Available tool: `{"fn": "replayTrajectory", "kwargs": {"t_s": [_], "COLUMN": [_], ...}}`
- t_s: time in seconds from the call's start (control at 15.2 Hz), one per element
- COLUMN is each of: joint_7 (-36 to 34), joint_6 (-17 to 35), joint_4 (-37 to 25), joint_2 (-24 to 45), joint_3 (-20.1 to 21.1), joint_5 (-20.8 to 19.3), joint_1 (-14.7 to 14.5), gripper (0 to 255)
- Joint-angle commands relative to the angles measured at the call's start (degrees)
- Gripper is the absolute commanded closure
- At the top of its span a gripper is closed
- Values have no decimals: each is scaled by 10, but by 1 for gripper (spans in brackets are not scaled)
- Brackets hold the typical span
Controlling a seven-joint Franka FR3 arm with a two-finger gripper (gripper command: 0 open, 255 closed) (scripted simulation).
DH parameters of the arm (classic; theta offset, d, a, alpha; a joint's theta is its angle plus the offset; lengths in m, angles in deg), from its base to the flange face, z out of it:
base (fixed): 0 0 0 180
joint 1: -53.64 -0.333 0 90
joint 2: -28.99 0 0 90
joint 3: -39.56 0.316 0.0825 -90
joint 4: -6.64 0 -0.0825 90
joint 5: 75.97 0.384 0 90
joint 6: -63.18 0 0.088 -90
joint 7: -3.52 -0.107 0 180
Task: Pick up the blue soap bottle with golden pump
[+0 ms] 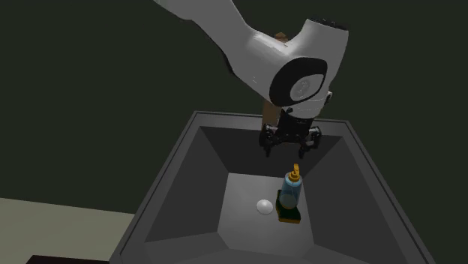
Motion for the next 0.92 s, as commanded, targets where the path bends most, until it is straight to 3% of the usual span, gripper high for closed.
{"fn": "replayTrajectory", "kwargs": {"t_s": [0.0,0.26,0.86], "joint_7": [26,54,72], "joint_6": [-2,-16,19], "joint_4": [-40,-127,-131], "joint_2": [47,132,172], "joint_3": [10,29,47], "joint_5": [24,53,76], "joint_1": [24,67,79], "gripper": [0,0,0]}}
